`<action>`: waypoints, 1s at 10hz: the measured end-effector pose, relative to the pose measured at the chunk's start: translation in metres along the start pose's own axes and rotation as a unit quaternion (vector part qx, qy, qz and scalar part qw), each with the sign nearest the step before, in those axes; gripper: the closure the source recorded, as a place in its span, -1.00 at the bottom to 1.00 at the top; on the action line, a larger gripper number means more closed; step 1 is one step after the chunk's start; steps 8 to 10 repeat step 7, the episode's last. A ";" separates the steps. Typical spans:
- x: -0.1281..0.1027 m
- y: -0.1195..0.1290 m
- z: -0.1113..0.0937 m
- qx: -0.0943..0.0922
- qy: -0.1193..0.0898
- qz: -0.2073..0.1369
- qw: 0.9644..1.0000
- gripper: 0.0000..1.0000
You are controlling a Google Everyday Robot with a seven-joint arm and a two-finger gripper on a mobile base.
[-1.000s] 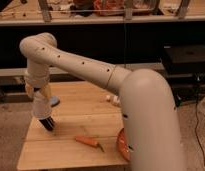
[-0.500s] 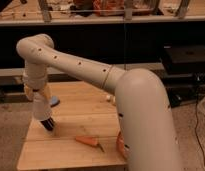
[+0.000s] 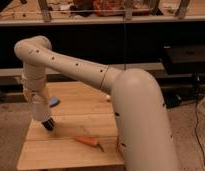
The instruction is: Place the ceramic cup over the eraser
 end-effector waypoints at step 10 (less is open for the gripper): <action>-0.001 0.010 0.009 -0.003 -0.001 0.000 1.000 -0.05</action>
